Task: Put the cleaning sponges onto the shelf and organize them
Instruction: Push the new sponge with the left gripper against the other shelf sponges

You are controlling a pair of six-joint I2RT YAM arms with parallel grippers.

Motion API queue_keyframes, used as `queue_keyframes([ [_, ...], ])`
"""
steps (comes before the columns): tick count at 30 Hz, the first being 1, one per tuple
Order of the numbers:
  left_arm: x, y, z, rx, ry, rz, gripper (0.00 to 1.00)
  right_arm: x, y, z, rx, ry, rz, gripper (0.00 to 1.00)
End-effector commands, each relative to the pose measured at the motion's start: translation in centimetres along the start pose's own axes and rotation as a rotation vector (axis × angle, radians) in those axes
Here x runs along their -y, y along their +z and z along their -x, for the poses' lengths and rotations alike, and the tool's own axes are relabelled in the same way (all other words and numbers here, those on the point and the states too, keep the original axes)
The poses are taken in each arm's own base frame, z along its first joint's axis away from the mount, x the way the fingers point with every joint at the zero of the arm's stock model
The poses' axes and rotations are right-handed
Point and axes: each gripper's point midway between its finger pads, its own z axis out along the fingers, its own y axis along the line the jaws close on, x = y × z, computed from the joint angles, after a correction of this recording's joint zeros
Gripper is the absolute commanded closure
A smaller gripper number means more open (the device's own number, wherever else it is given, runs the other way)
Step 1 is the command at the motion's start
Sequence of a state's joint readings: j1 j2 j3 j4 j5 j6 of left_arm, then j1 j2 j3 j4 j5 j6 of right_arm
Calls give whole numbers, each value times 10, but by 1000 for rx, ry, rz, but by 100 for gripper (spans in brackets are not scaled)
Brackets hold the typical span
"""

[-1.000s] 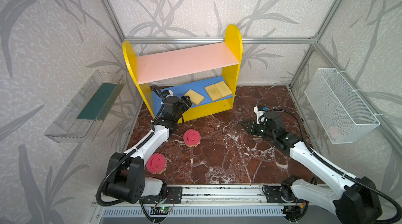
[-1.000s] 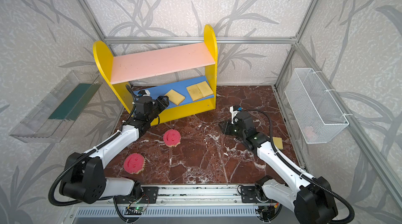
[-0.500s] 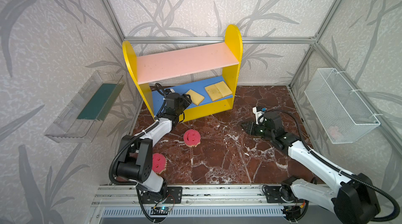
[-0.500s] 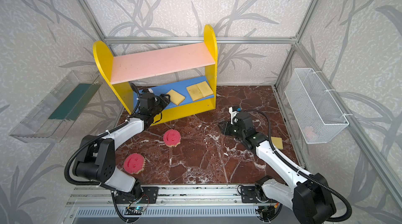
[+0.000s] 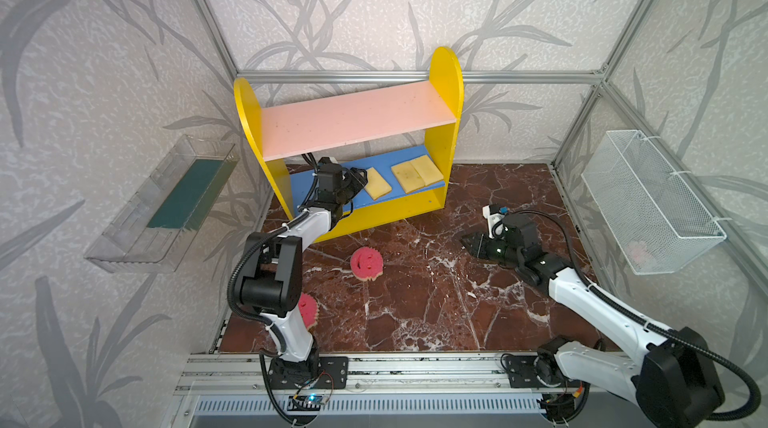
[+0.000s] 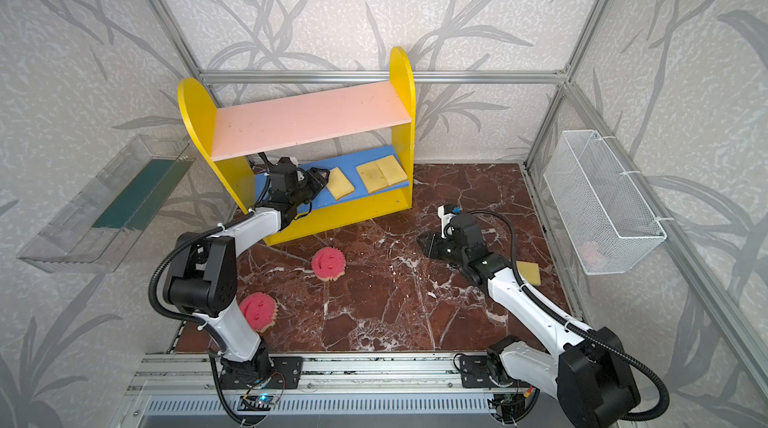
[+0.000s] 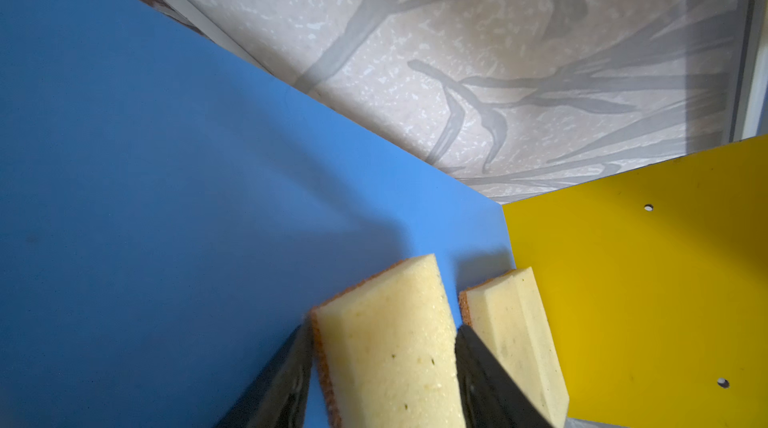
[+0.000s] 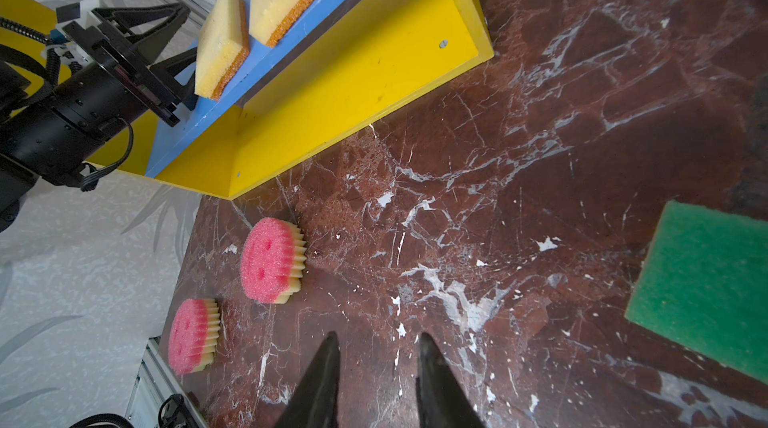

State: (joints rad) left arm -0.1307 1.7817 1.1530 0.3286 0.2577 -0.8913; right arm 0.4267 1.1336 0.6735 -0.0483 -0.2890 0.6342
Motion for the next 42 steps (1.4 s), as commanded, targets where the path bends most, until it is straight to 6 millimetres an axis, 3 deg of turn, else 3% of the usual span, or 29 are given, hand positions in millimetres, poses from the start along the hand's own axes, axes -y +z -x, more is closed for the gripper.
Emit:
queue_keyframes([
  [1, -6, 8, -13, -58, -8, -1, 44, 2, 1, 4, 18, -15, -5, 68],
  [9, -2, 14, -21, -75, -13, -25, 48, 5, 6, 3, 10, -7, -9, 68],
  [16, 0, 18, -30, -85, -15, -39, 57, 5, 7, 2, -3, -8, -11, 68],
  [31, 0, 4, -41, 16, -33, 40, 58, 3, 5, 0, -7, -5, -3, 68],
  [42, -4, 8, -36, 79, -67, 122, 58, 2, 2, 2, 3, -6, 2, 68],
])
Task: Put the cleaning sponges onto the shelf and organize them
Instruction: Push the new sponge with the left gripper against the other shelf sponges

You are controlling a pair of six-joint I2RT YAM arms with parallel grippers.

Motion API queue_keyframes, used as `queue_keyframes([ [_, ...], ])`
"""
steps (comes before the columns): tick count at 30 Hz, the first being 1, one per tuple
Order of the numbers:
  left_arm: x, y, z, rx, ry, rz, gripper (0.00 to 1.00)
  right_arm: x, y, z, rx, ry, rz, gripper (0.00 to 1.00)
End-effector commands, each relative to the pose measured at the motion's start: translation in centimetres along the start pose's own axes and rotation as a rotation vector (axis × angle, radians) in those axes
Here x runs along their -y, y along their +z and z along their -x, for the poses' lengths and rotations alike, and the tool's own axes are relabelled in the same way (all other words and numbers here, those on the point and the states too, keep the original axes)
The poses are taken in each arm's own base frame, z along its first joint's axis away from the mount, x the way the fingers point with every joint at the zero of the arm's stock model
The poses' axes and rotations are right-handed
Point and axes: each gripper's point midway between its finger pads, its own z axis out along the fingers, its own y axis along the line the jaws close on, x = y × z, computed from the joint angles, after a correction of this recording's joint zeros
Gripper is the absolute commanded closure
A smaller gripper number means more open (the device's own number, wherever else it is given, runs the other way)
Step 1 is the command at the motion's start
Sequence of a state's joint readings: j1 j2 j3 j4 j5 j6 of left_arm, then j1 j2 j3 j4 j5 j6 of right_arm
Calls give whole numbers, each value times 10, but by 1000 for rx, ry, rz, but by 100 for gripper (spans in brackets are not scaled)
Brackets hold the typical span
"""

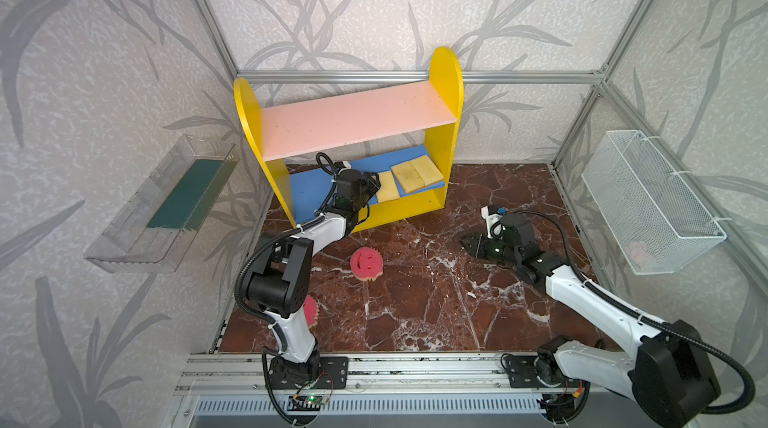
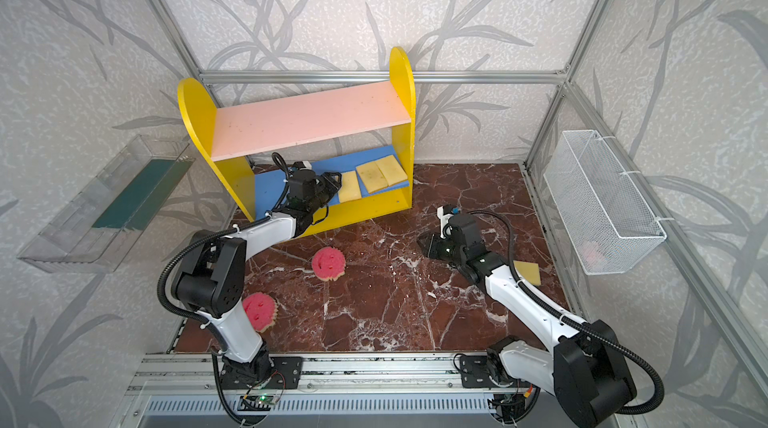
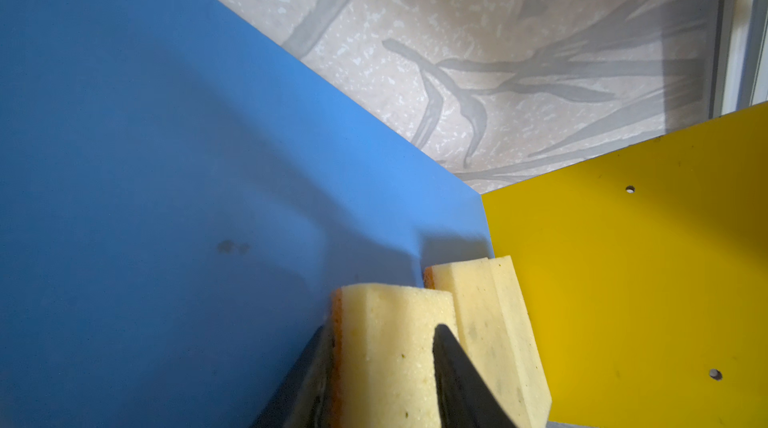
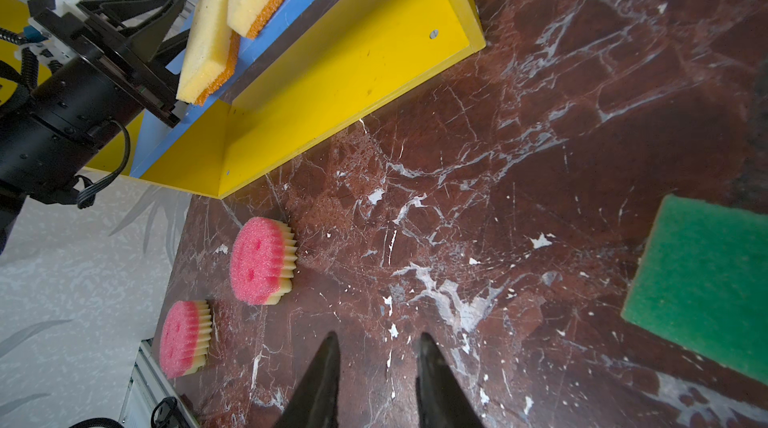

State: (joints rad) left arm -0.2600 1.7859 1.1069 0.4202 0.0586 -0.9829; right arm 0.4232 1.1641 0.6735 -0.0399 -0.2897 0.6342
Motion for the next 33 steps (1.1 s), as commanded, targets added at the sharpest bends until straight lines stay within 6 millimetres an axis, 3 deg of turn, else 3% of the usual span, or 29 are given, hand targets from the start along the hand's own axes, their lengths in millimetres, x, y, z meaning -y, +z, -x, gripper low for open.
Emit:
queue_keyframes([
  [1, -23, 3, -6, 1, -21, 110, 58, -4, -5, 4, 17, -14, 16, 68],
  [16, -15, 12, -4, 33, -28, 138, 58, -5, -2, 2, 0, -14, 28, 68],
  [25, -25, -18, 0, 32, 16, 158, 52, -27, 14, -4, -75, -21, 104, 68],
  [33, -24, -42, -4, 5, 60, 139, 49, -47, 29, -12, -109, -64, 104, 62],
])
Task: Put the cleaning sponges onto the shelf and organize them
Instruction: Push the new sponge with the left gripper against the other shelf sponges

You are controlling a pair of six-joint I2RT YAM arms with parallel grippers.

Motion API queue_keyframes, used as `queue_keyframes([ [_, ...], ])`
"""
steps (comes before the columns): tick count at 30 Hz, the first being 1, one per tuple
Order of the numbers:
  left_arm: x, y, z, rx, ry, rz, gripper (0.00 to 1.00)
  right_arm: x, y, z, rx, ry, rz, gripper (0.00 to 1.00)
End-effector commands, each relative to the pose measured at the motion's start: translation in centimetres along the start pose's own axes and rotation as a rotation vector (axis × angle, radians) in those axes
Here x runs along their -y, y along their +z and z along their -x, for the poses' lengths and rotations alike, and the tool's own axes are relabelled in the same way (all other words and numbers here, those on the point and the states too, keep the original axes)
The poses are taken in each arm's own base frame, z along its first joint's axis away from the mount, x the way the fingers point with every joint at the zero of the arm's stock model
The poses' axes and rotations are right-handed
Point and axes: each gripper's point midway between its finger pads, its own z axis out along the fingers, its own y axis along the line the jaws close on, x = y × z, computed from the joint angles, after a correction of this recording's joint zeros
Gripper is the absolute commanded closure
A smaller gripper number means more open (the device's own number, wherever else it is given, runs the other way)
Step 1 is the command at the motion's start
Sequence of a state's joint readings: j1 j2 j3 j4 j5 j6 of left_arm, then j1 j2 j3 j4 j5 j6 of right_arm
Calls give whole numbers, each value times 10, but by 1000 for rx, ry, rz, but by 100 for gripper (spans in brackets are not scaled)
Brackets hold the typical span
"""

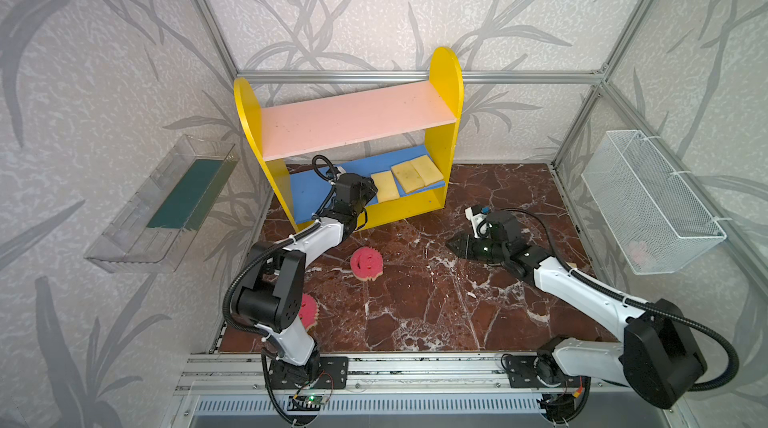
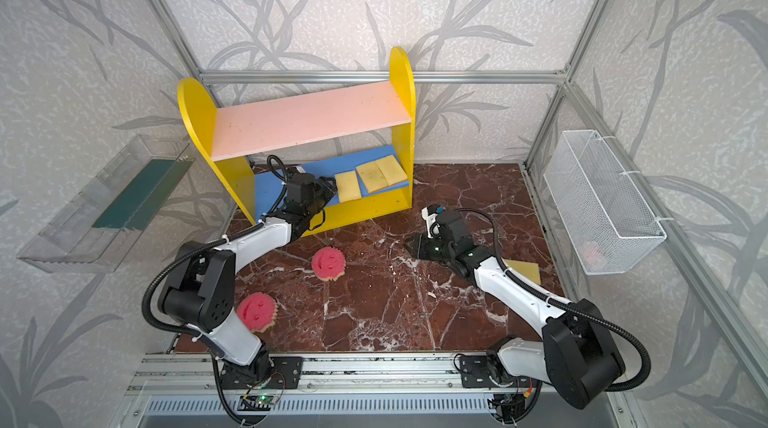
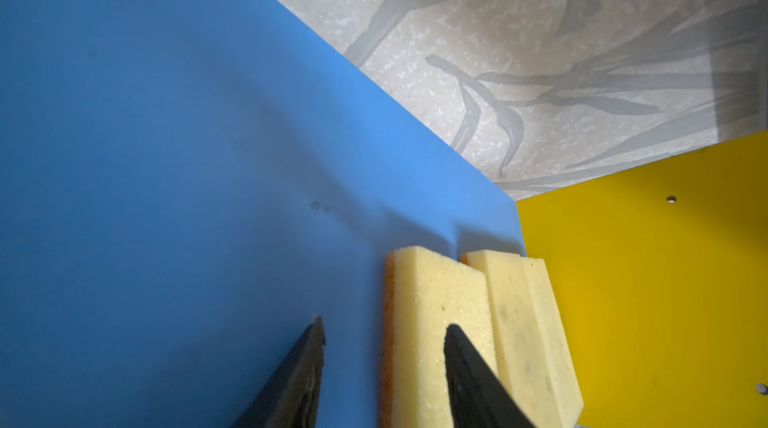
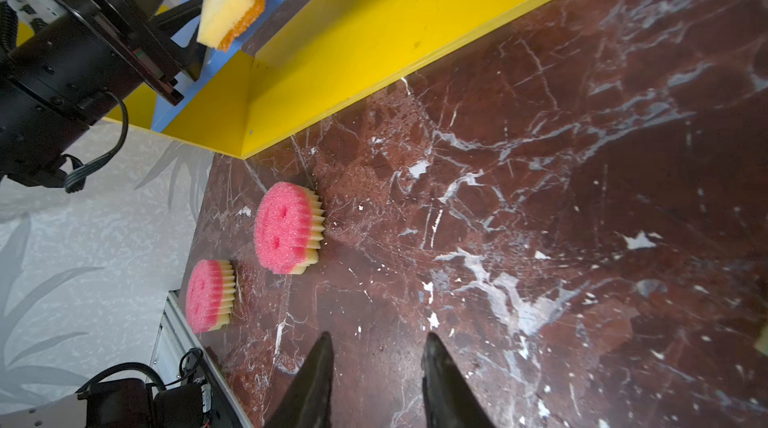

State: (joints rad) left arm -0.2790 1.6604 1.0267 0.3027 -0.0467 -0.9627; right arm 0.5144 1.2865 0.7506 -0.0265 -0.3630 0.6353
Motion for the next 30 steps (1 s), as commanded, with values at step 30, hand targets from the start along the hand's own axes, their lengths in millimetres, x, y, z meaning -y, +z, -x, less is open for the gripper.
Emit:
queue_keyframes([
  [30, 7, -26, -42, -139, 69, -94, 68, -54, 56, 31, -40, -20, 75, 86],
])
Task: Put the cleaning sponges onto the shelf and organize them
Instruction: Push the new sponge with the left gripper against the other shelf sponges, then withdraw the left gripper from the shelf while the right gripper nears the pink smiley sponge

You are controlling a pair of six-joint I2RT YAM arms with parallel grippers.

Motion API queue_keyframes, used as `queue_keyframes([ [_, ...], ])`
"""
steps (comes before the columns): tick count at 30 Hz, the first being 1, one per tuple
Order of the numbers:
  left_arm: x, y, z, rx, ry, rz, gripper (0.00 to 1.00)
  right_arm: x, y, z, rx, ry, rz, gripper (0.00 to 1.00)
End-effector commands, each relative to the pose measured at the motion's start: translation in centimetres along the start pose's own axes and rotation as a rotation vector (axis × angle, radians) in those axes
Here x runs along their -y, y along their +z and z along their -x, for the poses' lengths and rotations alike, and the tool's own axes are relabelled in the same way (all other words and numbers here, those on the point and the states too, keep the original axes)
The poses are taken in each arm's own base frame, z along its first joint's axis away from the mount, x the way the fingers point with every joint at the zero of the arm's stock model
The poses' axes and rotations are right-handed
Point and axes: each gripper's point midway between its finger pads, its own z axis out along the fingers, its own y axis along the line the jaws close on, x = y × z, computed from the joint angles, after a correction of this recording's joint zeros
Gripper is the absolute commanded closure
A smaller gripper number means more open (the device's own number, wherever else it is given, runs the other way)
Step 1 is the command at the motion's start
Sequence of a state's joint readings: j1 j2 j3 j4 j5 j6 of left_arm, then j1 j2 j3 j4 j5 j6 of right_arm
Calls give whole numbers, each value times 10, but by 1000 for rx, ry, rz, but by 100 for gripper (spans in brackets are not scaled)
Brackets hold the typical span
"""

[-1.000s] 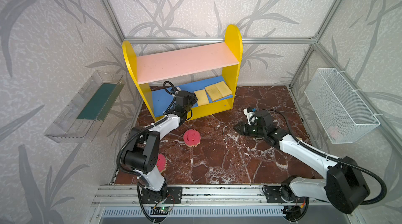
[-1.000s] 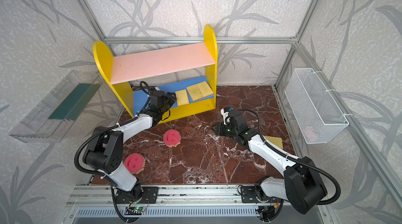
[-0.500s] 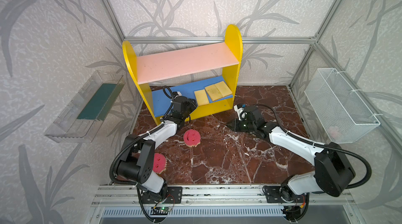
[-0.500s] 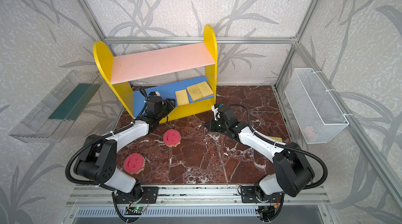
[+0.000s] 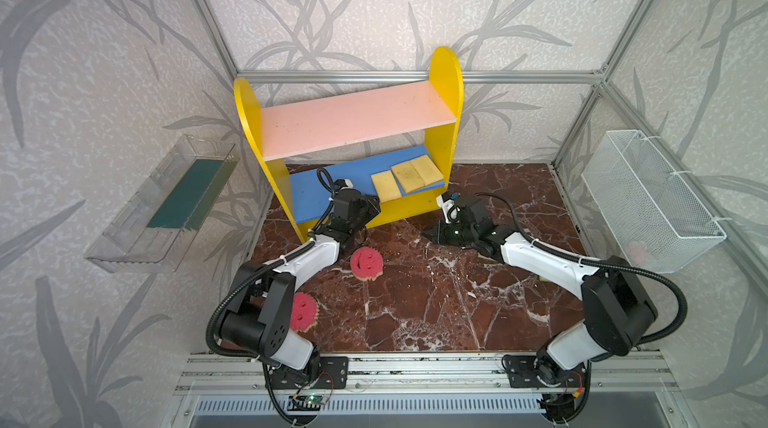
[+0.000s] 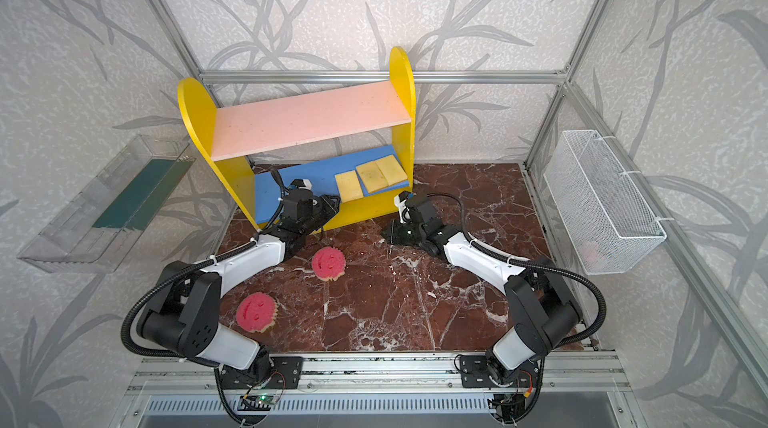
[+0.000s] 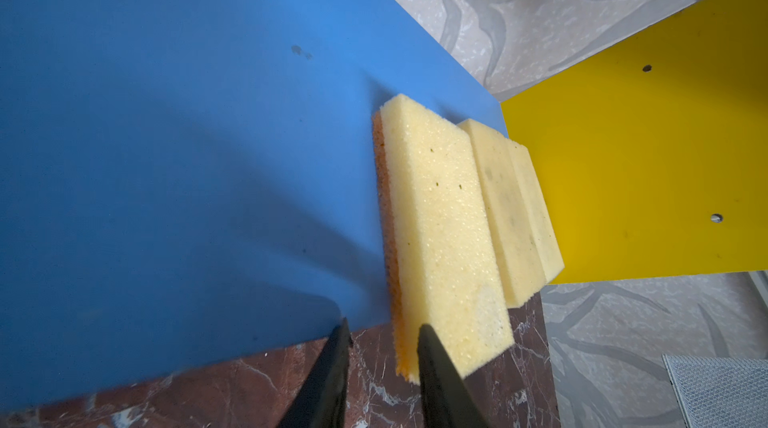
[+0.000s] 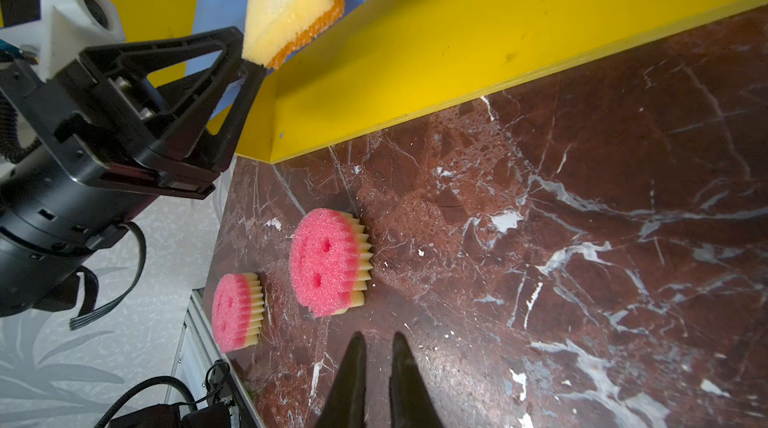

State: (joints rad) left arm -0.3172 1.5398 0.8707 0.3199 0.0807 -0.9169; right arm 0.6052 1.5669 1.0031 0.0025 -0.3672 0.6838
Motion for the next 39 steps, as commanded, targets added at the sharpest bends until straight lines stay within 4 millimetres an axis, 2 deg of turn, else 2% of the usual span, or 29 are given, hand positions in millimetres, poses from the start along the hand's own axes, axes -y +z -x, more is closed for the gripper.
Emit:
queue_keyframes([
  [1, 6, 9, 3, 1, 9, -9, 68, -12, -4, 10, 22, -21, 23, 86],
  [7, 7, 15, 3, -4, 6, -9, 69, -6, -12, 10, 29, -23, 12, 86],
  [12, 6, 7, 8, 18, 16, 3, 69, -4, -17, 12, 35, -25, 12, 85],
  [17, 7, -1, 12, 16, 24, 3, 68, -6, -23, 8, 21, -29, 20, 81],
  [22, 8, -28, 11, 33, 46, -19, 58, -4, -37, -1, 5, -57, -4, 74],
  [28, 0, -67, -10, -21, 100, -7, 37, 8, -43, -27, -43, -41, -12, 67],
  [33, -25, -104, -28, -51, 134, 48, 27, 13, -30, -48, -68, 22, 17, 58],
  [39, -68, -140, -52, -69, 139, 134, 20, -1, 9, -74, -158, 25, 27, 48],
])
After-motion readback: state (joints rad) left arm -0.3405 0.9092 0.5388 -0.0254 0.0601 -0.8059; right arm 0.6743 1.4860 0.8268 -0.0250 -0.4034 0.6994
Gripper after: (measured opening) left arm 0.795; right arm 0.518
